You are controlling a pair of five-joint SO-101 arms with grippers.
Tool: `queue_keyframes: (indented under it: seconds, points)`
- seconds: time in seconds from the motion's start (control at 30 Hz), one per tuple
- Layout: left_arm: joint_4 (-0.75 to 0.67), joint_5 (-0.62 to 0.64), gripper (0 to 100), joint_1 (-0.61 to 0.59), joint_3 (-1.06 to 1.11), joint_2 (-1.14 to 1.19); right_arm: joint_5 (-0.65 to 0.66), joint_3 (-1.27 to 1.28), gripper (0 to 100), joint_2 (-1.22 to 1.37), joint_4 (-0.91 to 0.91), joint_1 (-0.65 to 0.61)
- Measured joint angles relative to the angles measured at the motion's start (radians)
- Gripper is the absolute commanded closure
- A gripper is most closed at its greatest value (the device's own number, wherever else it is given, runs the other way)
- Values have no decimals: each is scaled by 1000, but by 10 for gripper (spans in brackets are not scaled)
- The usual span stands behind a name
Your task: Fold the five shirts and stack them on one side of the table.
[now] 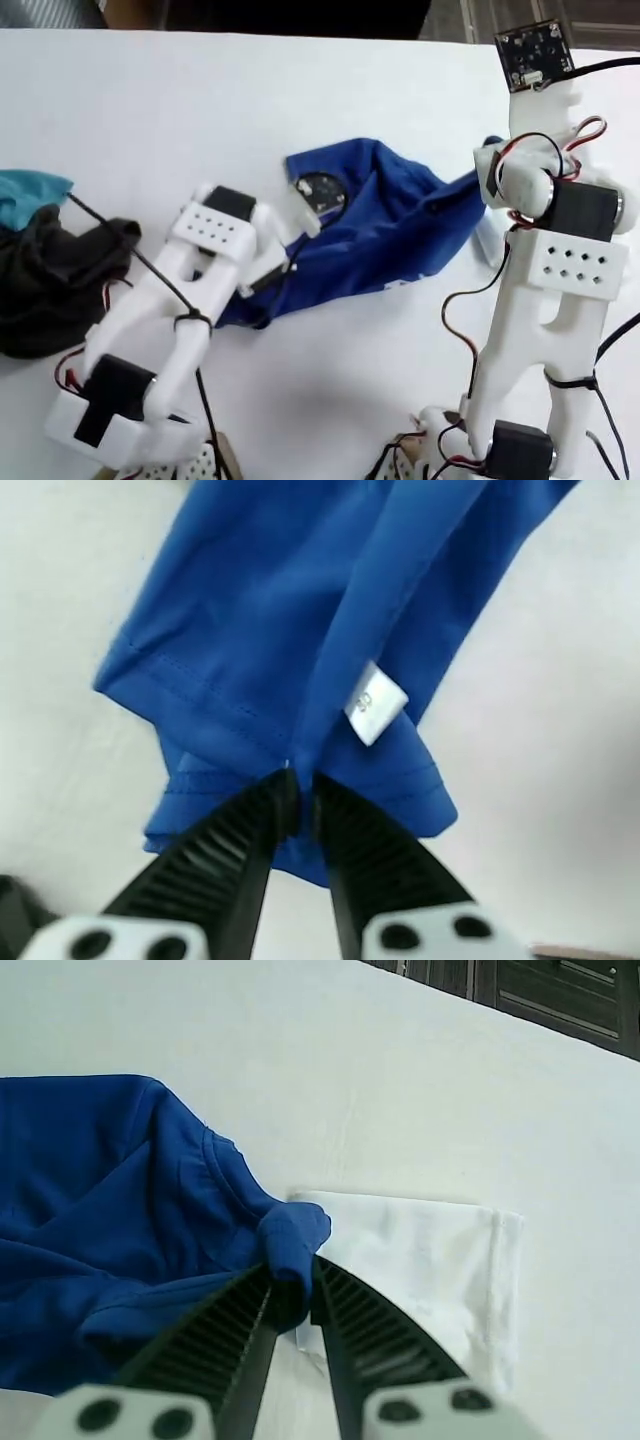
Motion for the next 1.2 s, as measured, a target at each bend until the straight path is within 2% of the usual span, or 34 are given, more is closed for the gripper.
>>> queue_keyframes:
  seconds: [0.2,0.47,0.7,1.0,1.1,1.2]
  points:
    - [-2,0,822,0,20,0,0,0,978,0,0,0]
    - [-2,0,854,0,28,0,0,0,978,0,0,0]
    - [-2,0,972,3,32,0,0,0,978,0,0,0]
    - [2,0,975,54,29,0,0,0,978,0,0,0]
    - [75,-15,975,44,-54,-3,0,0,978,0,-34,0]
    - [206,-46,975,25,-213,-34,0,-11,978,2,-84,0]
